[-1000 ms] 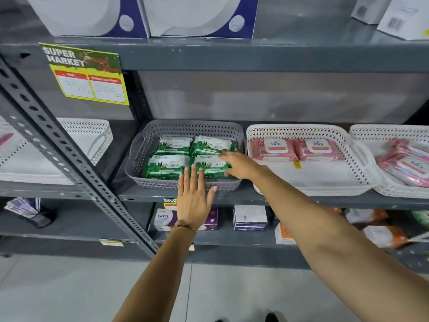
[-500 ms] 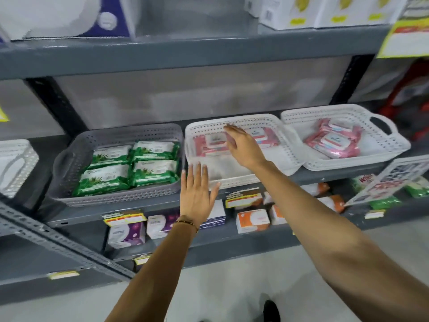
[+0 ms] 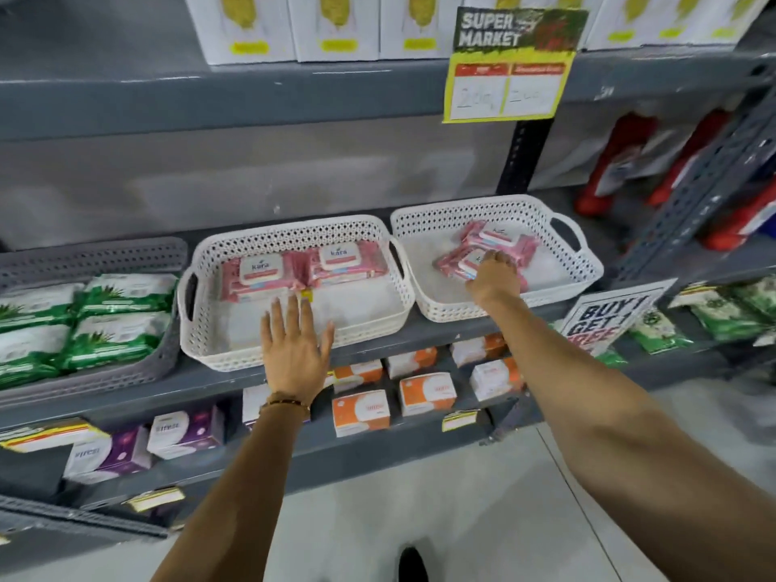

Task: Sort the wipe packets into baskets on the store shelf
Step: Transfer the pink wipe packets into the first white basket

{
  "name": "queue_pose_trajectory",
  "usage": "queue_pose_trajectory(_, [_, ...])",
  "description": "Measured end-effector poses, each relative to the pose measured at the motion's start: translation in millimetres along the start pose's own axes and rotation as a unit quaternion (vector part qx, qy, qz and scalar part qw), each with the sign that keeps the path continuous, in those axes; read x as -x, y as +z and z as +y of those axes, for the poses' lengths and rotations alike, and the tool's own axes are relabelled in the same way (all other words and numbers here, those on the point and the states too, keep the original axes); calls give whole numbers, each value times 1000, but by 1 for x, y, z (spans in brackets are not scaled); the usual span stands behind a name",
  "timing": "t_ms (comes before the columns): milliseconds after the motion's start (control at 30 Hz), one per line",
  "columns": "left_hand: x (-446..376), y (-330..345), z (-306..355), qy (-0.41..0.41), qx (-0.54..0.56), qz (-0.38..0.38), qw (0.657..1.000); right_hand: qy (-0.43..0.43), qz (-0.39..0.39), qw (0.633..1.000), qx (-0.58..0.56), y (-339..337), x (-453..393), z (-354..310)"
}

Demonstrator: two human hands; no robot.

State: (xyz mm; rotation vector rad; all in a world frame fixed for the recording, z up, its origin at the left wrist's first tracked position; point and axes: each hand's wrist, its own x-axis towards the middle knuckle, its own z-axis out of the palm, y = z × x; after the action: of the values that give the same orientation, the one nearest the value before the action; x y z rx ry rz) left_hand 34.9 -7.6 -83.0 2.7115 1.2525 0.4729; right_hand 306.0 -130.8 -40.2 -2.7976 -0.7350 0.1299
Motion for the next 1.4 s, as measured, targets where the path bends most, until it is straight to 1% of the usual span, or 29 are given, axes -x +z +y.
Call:
queue_pose_trajectory(100, [1,0,2,-4,-6,6,1000,18,-32,999,4,1,-15,13])
queue_pose_trajectory(233, [2,-1,4,-9,-7,8,1000,33,-61,998,3,1,-19,12])
queue_pose_trajectory(367, [1,-2,3,-11,-12,3,1000,38,-55,998,-1,2,-24,12])
queue_pose_trajectory(467, [3,-4,2,-8,-12,0,1000,23,-56,998,27,-3,-27,12])
queue_pose_trajectory(533, [3,-5,1,-4,-11,-4,1000,17,-45,998,27,-6,-28,12])
queue_pose_trajectory(600, [2,-5,0,0,-14,-7,1000,27,-29,999,-6,-7,-25,11])
queue_pose_trajectory(700, [2,-5,-2,11,-21,-11,1000,18,22,998,-64,-11,-15,6])
queue_pose_trajectory(800, [3,-7,-7,29,-19,-14,999,-23,79,984,-161,-19,-5,-7])
queue_pose_trajectory(867, [5,-8,-12,41,-21,-11,999,-64,82,974,-203,-25,3,-24])
queue_pose_trajectory(1067, [16,-20,-47,22,-26,-4,999,-198,6,951,-239,-24,32,-97])
queue_pose_trajectory(1233, [25,-29,-90,-3,-19,1,1000,-299,-80,939,-148,-2,57,-170])
queue_pose_trajectory(1367, [27,-34,-106,5,-24,3,1000,-345,-169,915,-121,29,74,-216])
queue_pose_trajectory(1400, [27,-35,-107,9,-26,2,1000,-353,-182,911,-107,36,77,-223])
